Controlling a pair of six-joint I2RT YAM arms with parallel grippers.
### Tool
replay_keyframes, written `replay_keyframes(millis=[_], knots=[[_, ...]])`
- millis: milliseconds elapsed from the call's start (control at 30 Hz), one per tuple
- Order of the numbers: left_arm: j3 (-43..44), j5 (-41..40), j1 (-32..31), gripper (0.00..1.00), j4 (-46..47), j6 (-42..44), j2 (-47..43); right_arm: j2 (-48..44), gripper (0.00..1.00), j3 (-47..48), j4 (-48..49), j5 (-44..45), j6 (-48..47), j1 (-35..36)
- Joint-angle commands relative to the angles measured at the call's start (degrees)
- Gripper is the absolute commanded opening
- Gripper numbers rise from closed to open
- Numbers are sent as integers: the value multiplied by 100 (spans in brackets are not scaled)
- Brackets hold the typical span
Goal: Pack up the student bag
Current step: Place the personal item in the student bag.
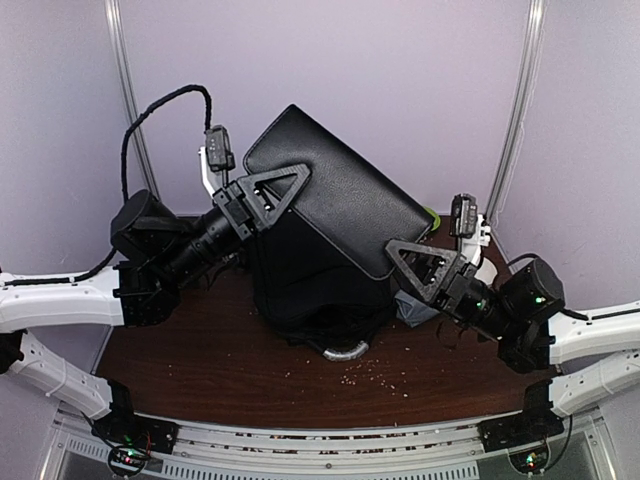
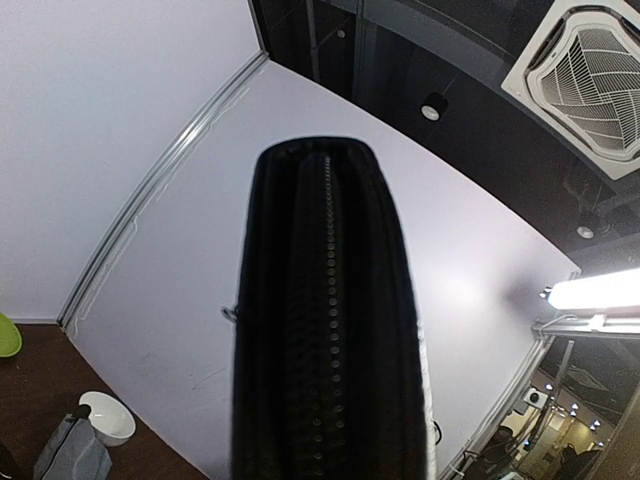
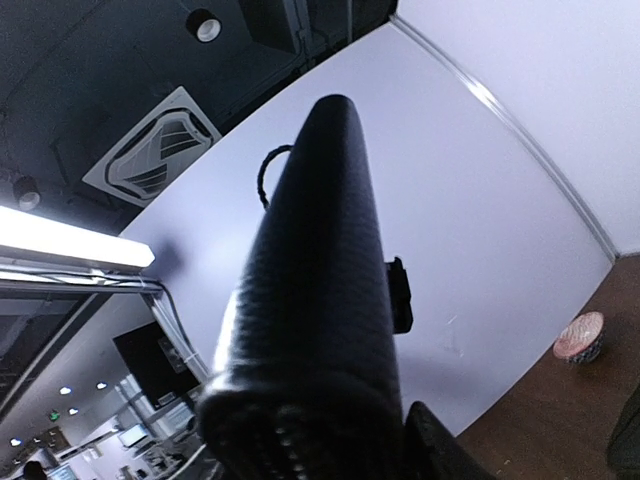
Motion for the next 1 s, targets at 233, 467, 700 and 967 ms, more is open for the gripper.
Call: replay_keyframes(millis=[233, 467, 700, 967], knots=[[-33, -8, 7, 48, -4, 155, -83, -137, 5, 93, -80, -136, -39, -58], [-697, -1136, 12, 98, -2575, 1043, -1304, -1213, 0, 60, -2213, 679, -797, -74], [-711, -2809, 12, 98, -5749, 2536, -2311, -2612, 0, -365, -4352, 1926, -1223, -96], [294, -2745, -299, 98, -7272, 4252, -493, -3533, 0, -518, -6261, 3008, -901, -101]])
